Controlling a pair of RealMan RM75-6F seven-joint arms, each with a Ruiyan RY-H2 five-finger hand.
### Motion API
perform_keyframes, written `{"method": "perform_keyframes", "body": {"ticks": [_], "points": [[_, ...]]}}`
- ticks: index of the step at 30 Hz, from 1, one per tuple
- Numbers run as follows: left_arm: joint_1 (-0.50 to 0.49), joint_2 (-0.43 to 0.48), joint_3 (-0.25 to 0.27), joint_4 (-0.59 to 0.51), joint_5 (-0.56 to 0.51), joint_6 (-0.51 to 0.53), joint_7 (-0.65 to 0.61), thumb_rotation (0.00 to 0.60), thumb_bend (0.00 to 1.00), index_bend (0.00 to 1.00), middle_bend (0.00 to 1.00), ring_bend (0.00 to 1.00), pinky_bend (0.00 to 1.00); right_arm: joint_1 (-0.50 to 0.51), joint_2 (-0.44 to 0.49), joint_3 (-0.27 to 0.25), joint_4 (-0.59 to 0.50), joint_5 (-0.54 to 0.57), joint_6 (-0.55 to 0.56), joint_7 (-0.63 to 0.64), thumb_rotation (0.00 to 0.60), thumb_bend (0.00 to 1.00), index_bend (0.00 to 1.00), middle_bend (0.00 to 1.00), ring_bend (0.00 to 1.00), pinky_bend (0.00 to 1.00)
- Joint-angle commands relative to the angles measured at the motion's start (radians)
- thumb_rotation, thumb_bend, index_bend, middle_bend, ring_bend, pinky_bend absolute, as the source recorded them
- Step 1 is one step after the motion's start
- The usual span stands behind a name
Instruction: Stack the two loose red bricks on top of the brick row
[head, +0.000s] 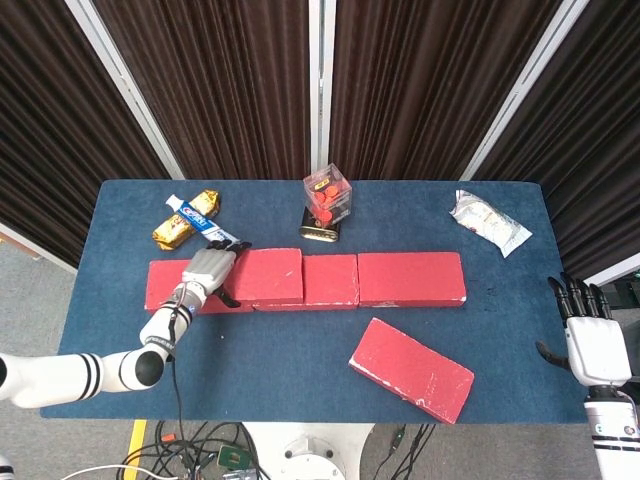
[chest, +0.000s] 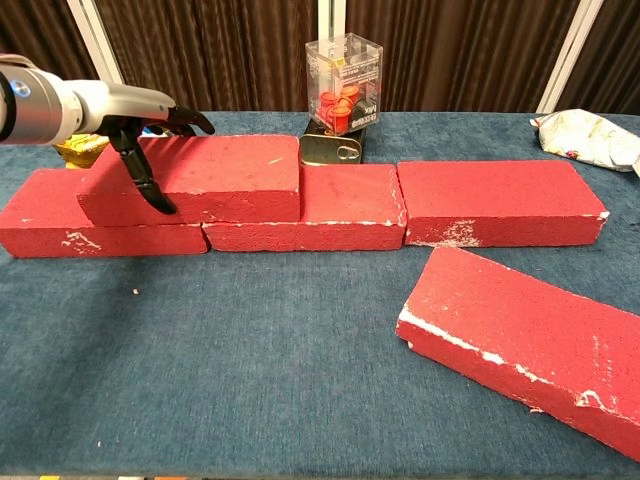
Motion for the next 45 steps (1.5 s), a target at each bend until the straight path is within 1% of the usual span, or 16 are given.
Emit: {"method": "perform_keyframes", "body": {"ticks": [1,3,7,9,19,35,41,45], "points": [[-0.004,0.001,0.004,-0.001,-0.008,-0.004,0.005,0.600,0.00,0.00,0.19,0.00,0.00,0.000,-0.001,0.000,0.000,0.001,-0.001,0.000,0.600,0.11,0.00,0.00,0.00,0.00],[-0.009,0.003,0.009,-0.004,-0.022,-0.009,0.011,0.600,0.00,0.00,0.15,0.00,0.00,0.001,0.000,-0.001,0.000,0.003,-0.005,-0.001,0.600,0.11,0.00,0.00,0.00,0.00],[-0.020,0.004,0.012,-0.006,-0.040,-0.012,0.019,0.600,0.00,0.00,0.02,0.00,0.00,0.002,0.002,-0.001,-0.003,0.006,-0.008,-0.004,0.600,0.11,0.00,0.00,0.00,0.00],[-0.023,0.002,0.013,-0.005,-0.044,-0.008,0.020,0.600,0.00,0.00,0.00,0.00,0.00,0.001,0.003,-0.001,-0.004,0.008,-0.008,-0.005,0.600,0.11,0.00,0.00,0.00,0.00],[-0.027,0.002,0.015,-0.007,-0.046,-0.009,0.015,0.600,0.00,0.00,0.00,0.00,0.00,0.001,0.004,-0.001,-0.004,0.015,-0.012,-0.005,0.600,0.11,0.00,0.00,0.00,0.00],[-0.001,0.020,-0.004,-0.047,0.045,0.026,-0.024,0.600,0.00,0.00,0.00,0.00,0.00,-0.002,0.007,0.003,-0.006,0.014,-0.001,-0.002,0.600,0.11,0.00,0.00,0.00,0.00],[0.013,0.053,-0.031,-0.081,0.084,0.055,-0.048,0.600,0.00,0.00,0.00,0.00,0.00,-0.004,0.014,0.004,-0.012,0.010,0.004,0.000,0.600,0.11,0.00,0.00,0.00,0.00],[0.041,0.120,-0.069,-0.160,0.134,0.112,-0.083,0.600,0.00,0.00,0.00,0.00,0.00,-0.004,0.020,0.001,-0.025,-0.001,0.007,-0.002,0.600,0.11,0.00,0.00,0.00,0.00]]}}
